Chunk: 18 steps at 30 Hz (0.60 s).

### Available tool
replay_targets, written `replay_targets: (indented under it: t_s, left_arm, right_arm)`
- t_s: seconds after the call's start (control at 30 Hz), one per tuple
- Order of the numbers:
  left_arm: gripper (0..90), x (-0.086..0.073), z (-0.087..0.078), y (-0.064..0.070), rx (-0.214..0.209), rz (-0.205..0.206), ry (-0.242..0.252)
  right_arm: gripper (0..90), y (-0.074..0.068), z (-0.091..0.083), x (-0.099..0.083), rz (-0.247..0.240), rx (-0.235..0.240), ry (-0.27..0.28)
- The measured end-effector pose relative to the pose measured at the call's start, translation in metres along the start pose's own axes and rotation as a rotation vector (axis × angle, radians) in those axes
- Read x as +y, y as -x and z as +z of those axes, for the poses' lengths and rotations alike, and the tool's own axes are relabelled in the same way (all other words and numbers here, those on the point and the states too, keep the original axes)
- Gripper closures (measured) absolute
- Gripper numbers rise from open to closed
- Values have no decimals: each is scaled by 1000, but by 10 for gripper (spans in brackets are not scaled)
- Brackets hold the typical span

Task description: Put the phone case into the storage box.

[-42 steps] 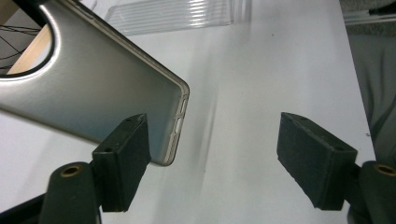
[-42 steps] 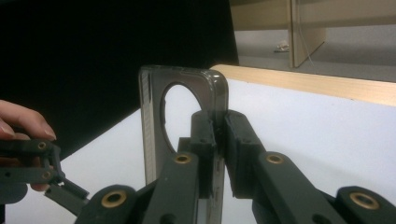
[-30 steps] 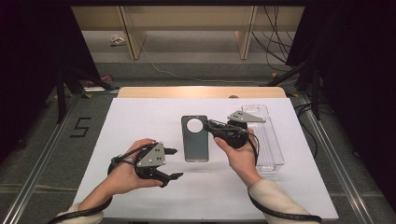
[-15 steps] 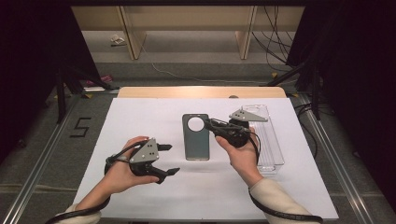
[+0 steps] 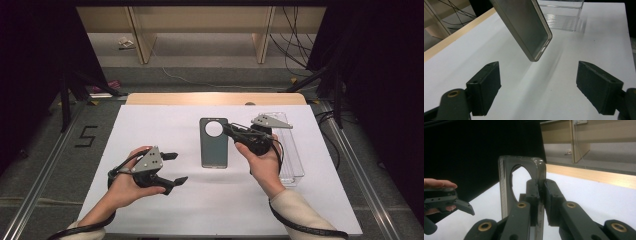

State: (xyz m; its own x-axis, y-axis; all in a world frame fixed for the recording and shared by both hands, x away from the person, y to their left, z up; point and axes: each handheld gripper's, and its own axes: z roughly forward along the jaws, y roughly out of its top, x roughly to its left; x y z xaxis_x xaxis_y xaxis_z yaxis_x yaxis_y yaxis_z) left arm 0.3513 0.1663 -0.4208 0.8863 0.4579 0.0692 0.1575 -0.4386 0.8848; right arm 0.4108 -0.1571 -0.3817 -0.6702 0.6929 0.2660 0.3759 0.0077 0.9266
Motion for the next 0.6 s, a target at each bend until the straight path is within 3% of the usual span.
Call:
replay_targets:
  t_s: [0.6]
  left_arm:
    - [125, -9, -7, -4, 46, -57, 22]
  right_arm:
    - [829, 3, -4, 4, -12, -19, 15]
